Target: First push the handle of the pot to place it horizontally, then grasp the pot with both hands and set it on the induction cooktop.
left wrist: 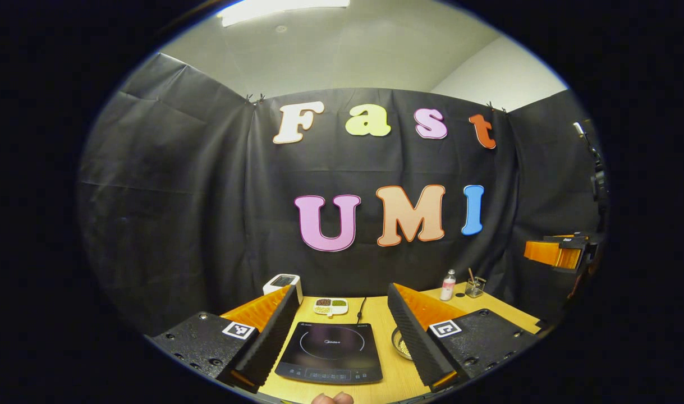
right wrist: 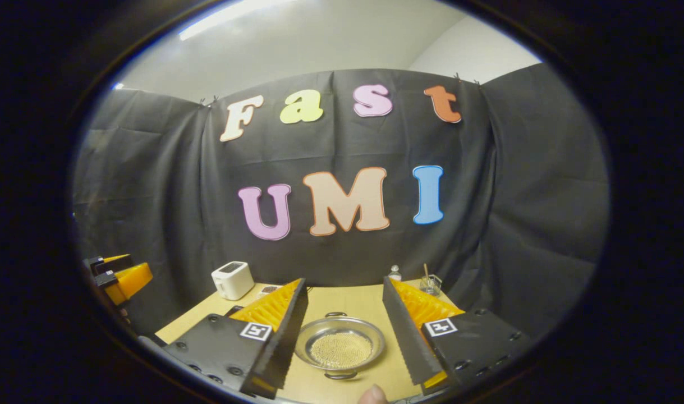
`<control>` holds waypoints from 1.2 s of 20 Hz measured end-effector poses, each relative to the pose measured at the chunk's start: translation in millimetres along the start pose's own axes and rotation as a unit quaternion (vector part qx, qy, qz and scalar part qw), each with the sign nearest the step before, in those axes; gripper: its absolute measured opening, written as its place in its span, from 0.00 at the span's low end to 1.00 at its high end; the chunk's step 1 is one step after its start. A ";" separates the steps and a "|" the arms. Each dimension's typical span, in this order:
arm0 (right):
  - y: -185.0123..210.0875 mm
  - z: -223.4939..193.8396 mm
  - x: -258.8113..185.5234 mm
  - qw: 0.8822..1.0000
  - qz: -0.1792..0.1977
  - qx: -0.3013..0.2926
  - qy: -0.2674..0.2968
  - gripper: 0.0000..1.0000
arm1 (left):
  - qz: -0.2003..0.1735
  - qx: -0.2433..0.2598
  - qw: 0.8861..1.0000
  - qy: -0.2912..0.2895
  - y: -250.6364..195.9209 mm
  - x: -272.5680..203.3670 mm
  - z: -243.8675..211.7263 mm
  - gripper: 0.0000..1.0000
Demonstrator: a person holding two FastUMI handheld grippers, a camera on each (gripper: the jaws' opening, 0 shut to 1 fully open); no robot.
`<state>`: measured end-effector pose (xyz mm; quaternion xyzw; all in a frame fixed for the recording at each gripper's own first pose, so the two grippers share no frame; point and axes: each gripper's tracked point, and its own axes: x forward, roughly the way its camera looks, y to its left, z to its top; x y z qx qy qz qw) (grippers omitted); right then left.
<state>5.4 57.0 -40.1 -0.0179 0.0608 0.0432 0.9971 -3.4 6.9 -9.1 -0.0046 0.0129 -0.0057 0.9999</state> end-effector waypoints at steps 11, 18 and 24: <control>-1.3 -45.3 33.6 0.998 0.009 -0.007 0.060 0.04 | 0.011 -0.022 0.999 0.022 0.7 18.7 -19.1 0.97; 2.8 -93.1 71.9 0.986 0.091 0.022 0.137 0.03 | 0.053 -0.014 0.998 0.043 -12.2 50.5 -26.0 0.98; 14.9 -141.0 95.5 0.964 0.171 0.051 0.198 0.00 | 0.099 -0.006 0.993 0.066 -26.2 67.9 -35.9 0.97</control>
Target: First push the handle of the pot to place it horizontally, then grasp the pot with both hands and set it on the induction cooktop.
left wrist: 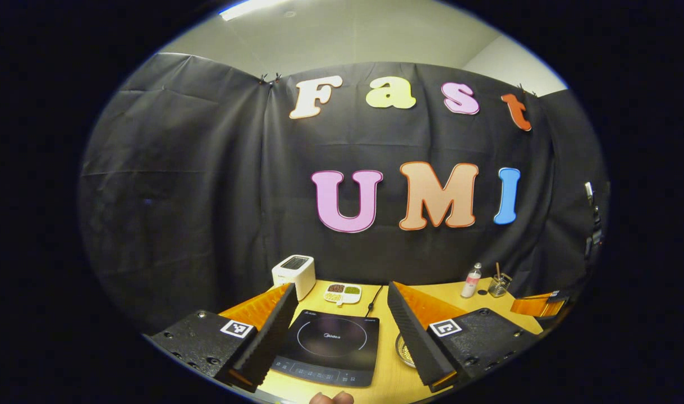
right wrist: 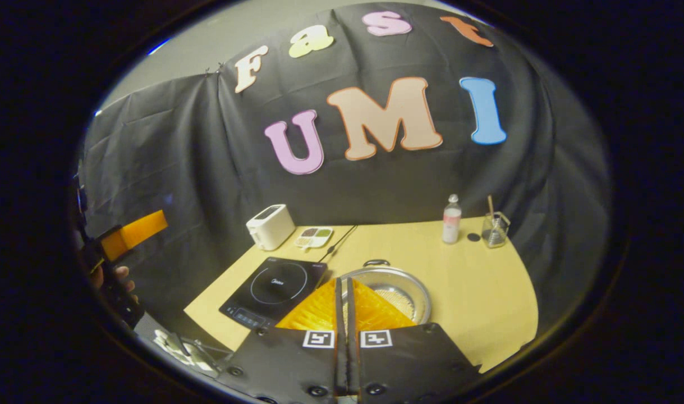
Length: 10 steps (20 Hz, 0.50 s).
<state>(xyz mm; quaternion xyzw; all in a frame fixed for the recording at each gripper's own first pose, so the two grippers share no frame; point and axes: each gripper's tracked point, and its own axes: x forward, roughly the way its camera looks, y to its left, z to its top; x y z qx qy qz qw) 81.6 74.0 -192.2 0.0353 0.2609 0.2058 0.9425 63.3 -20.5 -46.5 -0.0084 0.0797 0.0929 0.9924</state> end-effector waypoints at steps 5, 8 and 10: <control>3.6 -39.0 24.0 0.998 0.035 0.019 0.058 0.02 | 0.010 0.000 1.000 0.015 -7.6 11.0 -10.3 0.98; 7.2 -66.3 42.3 0.994 0.031 0.028 0.100 0.03 | 0.007 -0.001 1.000 0.024 4.3 31.9 -17.3 0.96; 17.5 -84.0 53.5 0.991 0.031 0.035 0.127 0.00 | 0.003 -0.004 1.000 0.013 15.1 42.3 -15.2 0.96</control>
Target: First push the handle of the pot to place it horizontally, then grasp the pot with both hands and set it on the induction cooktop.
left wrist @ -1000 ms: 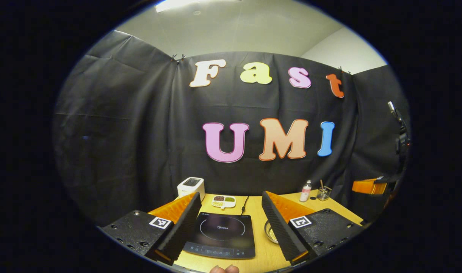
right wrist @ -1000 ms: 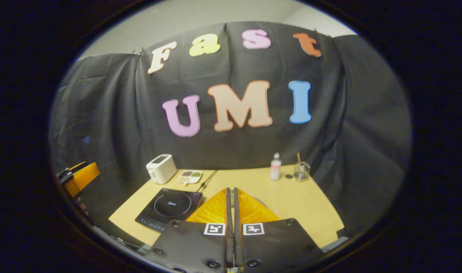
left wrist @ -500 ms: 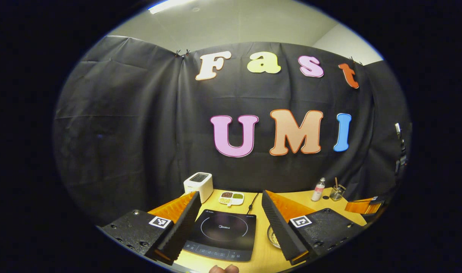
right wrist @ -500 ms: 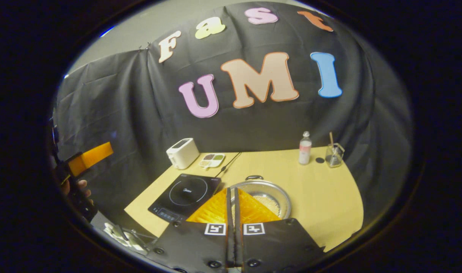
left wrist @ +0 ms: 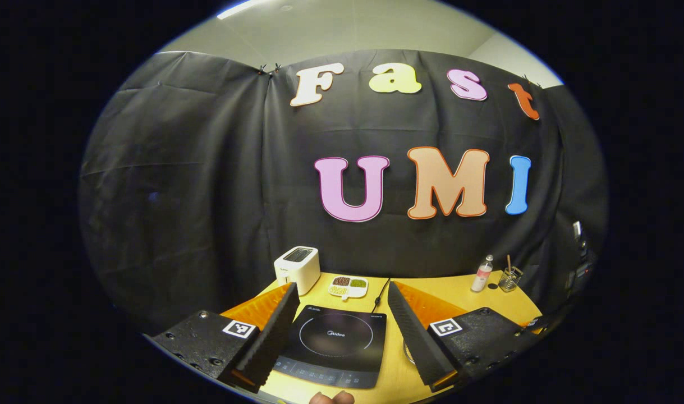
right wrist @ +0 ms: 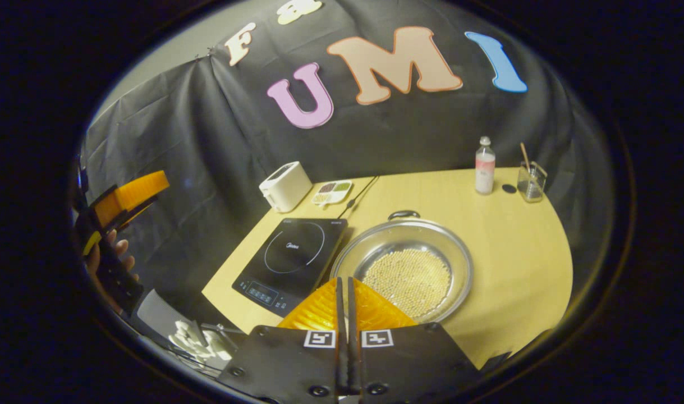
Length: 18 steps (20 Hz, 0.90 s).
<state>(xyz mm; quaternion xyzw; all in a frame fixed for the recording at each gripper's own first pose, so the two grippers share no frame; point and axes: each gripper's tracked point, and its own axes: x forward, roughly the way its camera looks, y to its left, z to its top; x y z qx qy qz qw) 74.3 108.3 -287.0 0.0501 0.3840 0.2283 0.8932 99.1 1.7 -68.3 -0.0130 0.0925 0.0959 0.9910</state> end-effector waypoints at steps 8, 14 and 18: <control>28.4 -63.1 51.5 0.994 -0.049 0.006 0.095 0.03 | -0.058 0.000 0.998 0.014 27.5 59.0 -25.1 0.97; 6.9 -125.6 69.0 0.975 -0.119 0.007 0.186 0.03 | -0.109 -0.007 0.994 0.029 30.3 88.9 -41.8 0.98; -11.8 -149.0 72.7 0.965 -0.141 0.034 0.218 0.03 | -0.105 -0.004 0.994 0.031 35.9 94.4 -44.3 0.98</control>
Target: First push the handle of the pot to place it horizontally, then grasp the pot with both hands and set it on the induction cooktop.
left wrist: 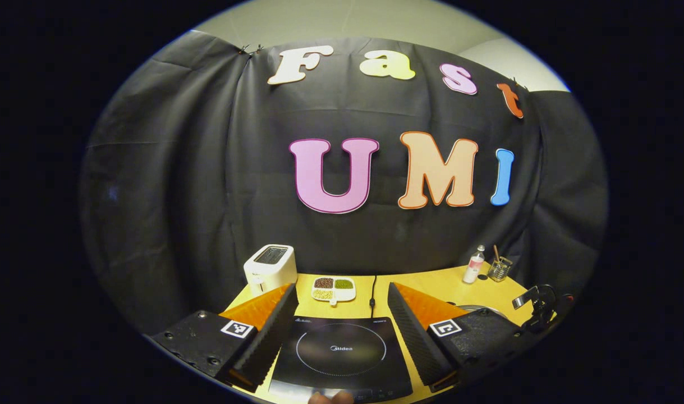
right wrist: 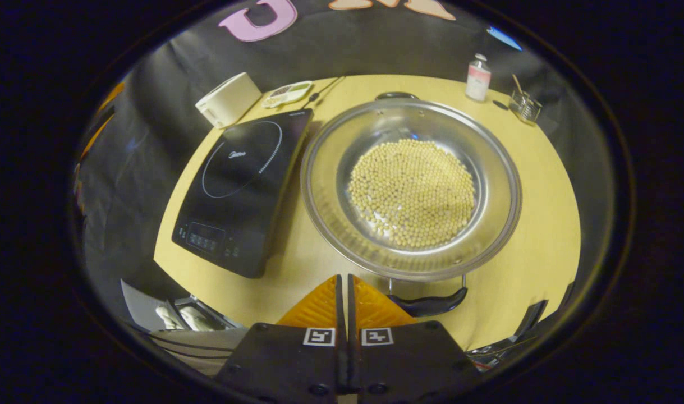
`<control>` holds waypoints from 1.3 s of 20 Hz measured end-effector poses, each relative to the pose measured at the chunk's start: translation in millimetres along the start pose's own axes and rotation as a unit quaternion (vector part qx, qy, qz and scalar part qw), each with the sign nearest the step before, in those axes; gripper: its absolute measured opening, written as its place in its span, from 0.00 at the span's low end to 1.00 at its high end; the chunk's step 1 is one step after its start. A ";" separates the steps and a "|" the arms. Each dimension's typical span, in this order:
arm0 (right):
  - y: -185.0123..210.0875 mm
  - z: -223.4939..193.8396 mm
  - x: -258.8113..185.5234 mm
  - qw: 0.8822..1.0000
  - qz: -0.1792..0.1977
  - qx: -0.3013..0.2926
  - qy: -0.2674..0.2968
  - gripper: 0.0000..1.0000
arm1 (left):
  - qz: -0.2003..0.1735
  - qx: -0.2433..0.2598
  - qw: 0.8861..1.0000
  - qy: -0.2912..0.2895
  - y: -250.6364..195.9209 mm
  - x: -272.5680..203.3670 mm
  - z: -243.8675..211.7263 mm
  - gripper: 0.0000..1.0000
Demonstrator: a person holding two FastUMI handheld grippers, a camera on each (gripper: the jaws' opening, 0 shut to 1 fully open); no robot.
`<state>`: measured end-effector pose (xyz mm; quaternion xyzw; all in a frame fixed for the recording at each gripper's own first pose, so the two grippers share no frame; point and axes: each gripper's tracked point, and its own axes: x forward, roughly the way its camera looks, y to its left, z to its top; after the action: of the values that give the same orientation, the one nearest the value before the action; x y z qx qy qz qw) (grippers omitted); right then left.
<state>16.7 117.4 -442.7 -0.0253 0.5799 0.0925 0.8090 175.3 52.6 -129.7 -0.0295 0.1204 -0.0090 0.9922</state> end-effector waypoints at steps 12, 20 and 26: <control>-66.5 0.7 -1.4 0.999 -0.019 0.023 0.010 0.03 | 0.009 -0.013 1.000 0.022 -28.4 12.9 -10.3 0.97; -128.5 6.9 -6.7 0.998 -0.016 0.054 0.004 0.03 | 0.015 -0.003 0.999 0.039 -71.1 15.1 -12.1 0.99; -156.1 22.8 -4.2 0.998 0.003 0.055 -0.003 0.03 | 0.034 -0.008 0.998 0.047 -99.0 12.8 -11.2 0.99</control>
<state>64.6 -32.9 -441.6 0.0216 0.5815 0.0626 0.8109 184.0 -47.1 -137.6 -0.0330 0.1676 0.0242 0.9850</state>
